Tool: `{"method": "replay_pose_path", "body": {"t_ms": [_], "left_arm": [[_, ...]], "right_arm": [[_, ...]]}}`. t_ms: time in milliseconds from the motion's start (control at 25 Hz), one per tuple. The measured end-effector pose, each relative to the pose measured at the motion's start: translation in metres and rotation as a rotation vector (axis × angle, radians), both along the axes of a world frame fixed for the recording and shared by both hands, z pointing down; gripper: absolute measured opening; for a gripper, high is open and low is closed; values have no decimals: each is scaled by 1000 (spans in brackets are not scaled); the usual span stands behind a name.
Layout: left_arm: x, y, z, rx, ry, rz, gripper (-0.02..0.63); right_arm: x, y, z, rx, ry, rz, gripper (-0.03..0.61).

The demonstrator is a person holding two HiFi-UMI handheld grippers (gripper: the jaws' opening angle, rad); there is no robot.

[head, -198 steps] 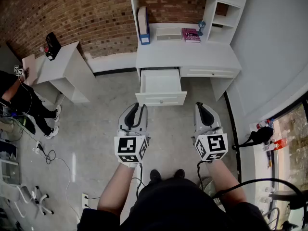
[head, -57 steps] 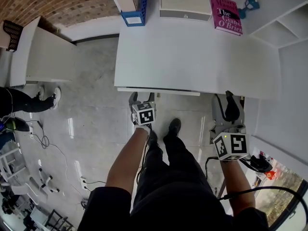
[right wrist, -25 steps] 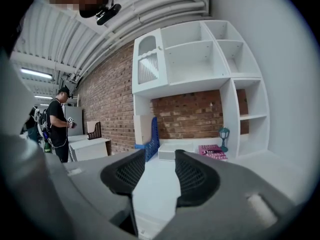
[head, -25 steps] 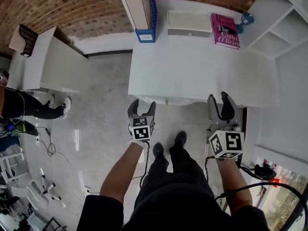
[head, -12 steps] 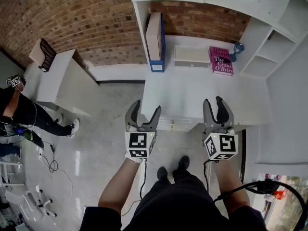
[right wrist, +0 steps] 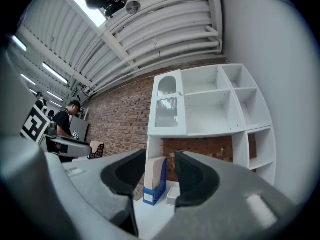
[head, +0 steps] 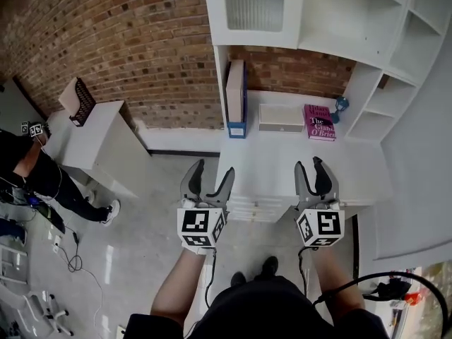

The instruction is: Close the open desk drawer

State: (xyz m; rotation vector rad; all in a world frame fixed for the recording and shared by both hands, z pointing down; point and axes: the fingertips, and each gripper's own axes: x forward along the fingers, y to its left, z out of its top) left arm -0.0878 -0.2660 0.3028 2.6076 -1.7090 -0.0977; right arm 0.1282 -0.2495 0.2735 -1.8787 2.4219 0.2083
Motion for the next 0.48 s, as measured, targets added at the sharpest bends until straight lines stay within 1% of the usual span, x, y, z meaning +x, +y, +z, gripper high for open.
{"method": "replay_pose_path", "body": {"t_ms": [80, 280, 480], "left_arm": [[-8, 7, -7, 6, 7, -8, 314], [-23, 22, -23, 55, -9, -20, 313], [-27, 31, -20, 48, 3, -5, 313]], "right_arm": [[-5, 9, -9, 19, 12, -2, 182], [-20, 32, -24, 65, 51, -7, 172], [-26, 44, -22, 58, 60, -4, 172]]}}
